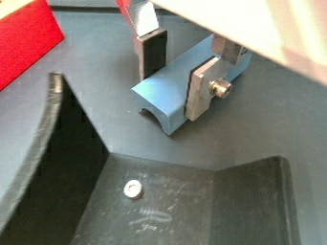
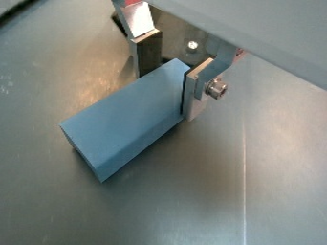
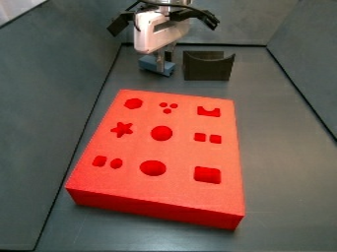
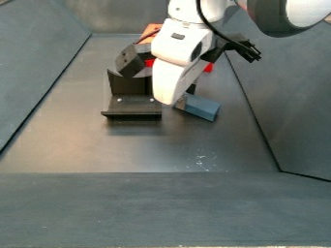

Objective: Pick up the arch object. Move up. Place the arch object on the fixture. Regrasp the arch object. Rotate the arch object. Move to above the board. Insert the arch object.
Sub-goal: Pick up the arch object, then move up, then place the arch object on the fixture.

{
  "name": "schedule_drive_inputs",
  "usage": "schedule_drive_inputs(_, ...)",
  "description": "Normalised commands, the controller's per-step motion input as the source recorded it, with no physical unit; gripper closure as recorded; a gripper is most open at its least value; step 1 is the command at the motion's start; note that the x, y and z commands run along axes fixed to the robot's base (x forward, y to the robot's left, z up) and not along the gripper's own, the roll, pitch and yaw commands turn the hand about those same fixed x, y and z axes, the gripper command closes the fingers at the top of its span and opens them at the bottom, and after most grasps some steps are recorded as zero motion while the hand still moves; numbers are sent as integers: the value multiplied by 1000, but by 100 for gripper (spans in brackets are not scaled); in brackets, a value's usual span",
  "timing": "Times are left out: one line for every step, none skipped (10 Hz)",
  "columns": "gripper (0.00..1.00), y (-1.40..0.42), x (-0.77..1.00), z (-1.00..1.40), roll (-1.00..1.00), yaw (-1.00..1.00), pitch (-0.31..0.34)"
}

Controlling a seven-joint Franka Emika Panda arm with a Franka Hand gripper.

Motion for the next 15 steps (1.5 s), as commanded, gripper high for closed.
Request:
schedule_drive_inputs(100, 0, 0, 0, 0, 0, 0)
schedule_drive_inputs(100, 0, 0, 0, 0, 0, 0)
schedule_drive_inputs(100, 0, 0, 833, 0, 0, 0)
schedule_drive_inputs(100, -68, -54, 795, -15, -20, 30)
schedule_drive_inputs(100, -69, -79, 697, -29, -11, 50)
schedule_drive_inputs(100, -43, -53, 574, -41, 1, 44)
schedule_drive_inputs(100, -19, -30, 378, -61, 12, 40)
schedule_drive_inputs(100, -11, -20, 224, -77, 16, 36)
schedule_drive_inputs(100, 0, 0, 1000, 0, 0, 0)
schedule_drive_inputs(100, -1, 5, 1000, -6, -2, -9)
schedule_drive_inputs(100, -3, -3, 1000, -15, 3, 3)
schedule_drive_inputs(100, -5, -9, 1000, -37, 15, 11)
schedule_drive_inputs(100, -7, -13, 1000, -55, 22, 12)
schedule_drive_inputs(100, -9, -19, 1000, -72, 25, 15)
schedule_drive_inputs(100, -11, -23, 1000, -90, 23, 19)
